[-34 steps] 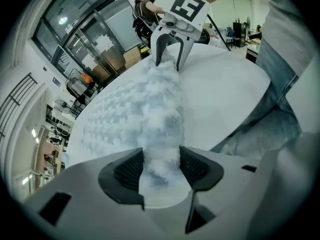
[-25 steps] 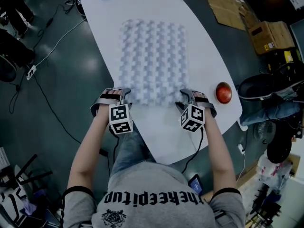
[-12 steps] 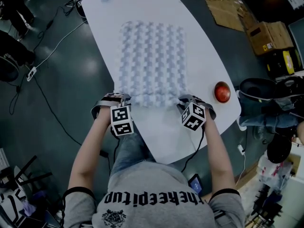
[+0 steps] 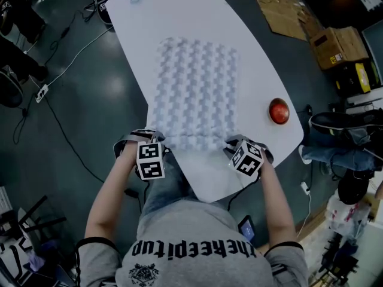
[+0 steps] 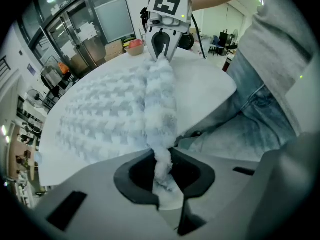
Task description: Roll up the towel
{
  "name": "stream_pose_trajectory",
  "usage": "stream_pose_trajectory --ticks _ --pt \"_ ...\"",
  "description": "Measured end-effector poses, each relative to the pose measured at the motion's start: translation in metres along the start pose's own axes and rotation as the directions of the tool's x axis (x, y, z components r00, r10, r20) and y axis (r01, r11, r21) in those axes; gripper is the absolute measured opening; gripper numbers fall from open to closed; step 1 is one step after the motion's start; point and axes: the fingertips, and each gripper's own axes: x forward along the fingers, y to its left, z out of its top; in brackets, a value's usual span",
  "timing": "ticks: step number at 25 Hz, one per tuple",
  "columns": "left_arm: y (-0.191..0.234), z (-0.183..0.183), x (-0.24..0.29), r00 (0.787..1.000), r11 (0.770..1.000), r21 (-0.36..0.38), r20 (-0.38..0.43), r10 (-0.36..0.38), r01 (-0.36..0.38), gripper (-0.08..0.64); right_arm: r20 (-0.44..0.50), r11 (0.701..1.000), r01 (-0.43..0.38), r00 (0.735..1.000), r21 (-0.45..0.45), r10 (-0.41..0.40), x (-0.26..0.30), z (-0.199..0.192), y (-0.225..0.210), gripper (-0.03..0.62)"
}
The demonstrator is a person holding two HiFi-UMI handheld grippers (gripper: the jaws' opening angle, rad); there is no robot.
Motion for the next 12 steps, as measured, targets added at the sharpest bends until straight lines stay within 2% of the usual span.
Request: stream_pose_trajectory --ticks 4,9,12 --pt "-0.017 -0.001 -0.003 0.998 0.998 -0.012 0.008 -0.062 0.062 0.072 0.026 0.995 -0.071 0.997 0.072 0.069 -0.004 -0.004 0.018 0.049" --pt "0.001 -0.001 -0.006 0.999 0.998 -0.020 0.006 -0.051 0.052 0.072 0.048 0.985 -0.091 0.995 0.149 0.085 -0.010 0.000 0.006 0.052" --pt "0.008 0.000 -0.004 0.993 0.993 -0.034 0.016 -0.115 0.115 0.072 0.040 0.979 -0.117 0.993 0.168 0.112 -0.010 0.000 -0.003 0.056"
